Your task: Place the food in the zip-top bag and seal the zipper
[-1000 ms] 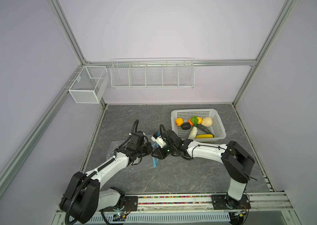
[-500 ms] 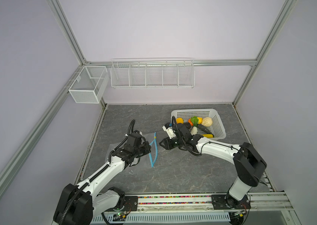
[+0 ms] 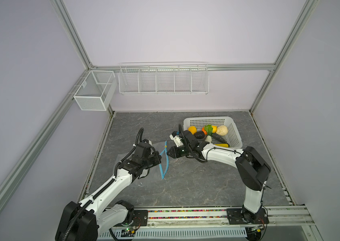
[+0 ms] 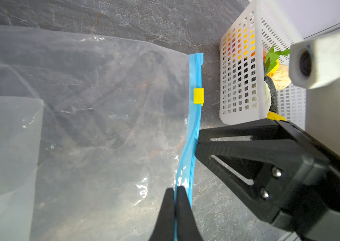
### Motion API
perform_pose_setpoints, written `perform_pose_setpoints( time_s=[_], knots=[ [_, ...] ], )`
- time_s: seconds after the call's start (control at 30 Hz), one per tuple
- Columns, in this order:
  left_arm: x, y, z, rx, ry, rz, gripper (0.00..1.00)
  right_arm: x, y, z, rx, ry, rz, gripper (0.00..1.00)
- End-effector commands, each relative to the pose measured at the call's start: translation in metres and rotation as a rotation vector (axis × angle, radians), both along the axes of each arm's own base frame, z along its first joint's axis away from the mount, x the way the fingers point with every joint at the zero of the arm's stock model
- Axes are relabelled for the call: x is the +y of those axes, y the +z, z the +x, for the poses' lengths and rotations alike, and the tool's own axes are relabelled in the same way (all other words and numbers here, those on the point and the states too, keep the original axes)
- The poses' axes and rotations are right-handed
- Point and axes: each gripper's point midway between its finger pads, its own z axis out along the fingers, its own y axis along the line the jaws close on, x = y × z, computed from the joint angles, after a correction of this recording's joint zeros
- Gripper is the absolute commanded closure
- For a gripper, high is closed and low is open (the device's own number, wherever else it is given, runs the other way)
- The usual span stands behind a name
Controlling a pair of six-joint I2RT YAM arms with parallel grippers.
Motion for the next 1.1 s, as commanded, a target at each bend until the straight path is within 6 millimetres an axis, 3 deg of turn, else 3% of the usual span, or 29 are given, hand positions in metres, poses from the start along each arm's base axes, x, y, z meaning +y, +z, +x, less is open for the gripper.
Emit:
perform_pose_setpoints(
  time_s=[0.0, 0.23, 0.43, 0.87, 1.07],
  knots=[
    [0.000, 0.018, 0.006, -0.041, 0.018, -0.012, 1.00, 0.007, 0.005, 0.004, 0.019, 0.005, 0.042, 0.72],
    [0.000, 0.018, 0.007, -0.049, 0.021, -0.013, 1.00, 0.005, 0.007, 0.003, 0.028, -0.007, 0.058, 0.73],
    [-0.003, 0.019, 0.011, -0.051, 0.013, -0.022, 1.00, 0.014, 0.003, 0.005, 0.060, 0.003, 0.078, 0.73],
    [0.000, 0.020, 0.011, -0.056, 0.021, -0.007, 1.00, 0.010, -0.007, 0.009, 0.069, -0.016, 0.043, 0.93],
    [0.009, 0.022, 0.011, -0.071, 0.058, 0.022, 1.00, 0.003, -0.009, 0.011, 0.071, -0.035, 0.019, 0.93]
  ],
)
